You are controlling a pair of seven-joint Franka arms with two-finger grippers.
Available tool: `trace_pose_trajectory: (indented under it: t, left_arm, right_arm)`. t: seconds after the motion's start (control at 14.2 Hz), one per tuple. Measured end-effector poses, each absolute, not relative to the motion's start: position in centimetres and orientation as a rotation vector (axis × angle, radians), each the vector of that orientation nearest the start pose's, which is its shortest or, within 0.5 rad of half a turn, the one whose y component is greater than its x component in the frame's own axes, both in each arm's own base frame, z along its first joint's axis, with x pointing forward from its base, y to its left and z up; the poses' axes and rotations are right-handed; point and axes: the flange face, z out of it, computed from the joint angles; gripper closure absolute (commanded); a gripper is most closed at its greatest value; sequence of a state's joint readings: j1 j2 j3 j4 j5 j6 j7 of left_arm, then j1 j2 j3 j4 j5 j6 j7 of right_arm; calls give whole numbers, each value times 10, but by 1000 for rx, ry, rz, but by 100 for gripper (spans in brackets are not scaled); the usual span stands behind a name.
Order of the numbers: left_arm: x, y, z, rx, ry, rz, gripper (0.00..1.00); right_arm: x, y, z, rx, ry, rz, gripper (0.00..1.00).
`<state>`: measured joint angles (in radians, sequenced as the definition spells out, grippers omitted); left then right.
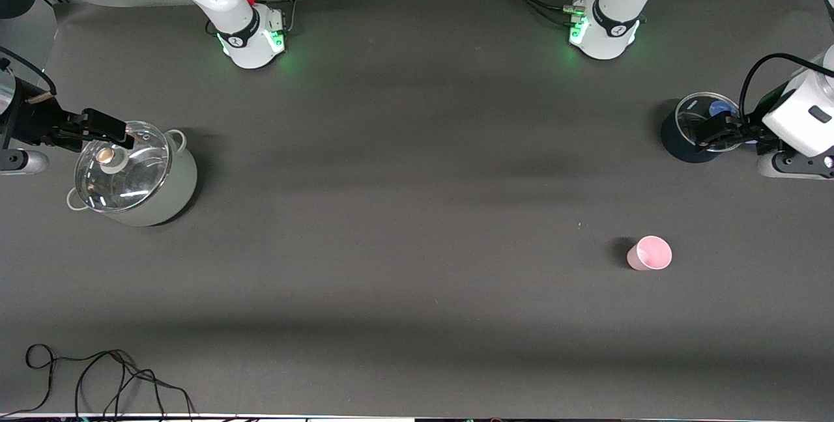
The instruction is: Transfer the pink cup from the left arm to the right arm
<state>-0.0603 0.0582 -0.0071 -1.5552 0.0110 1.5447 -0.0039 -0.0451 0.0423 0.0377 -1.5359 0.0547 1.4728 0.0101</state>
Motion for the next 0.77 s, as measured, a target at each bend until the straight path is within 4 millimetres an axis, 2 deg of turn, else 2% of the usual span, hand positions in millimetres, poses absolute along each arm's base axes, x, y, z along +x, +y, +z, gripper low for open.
trace_pose_trajectory:
  t: [0.77]
  left_arm:
    - [571,-41,610,-3128,114,33,0]
  right_arm:
    - [560,0,605,-3080,21,177,0]
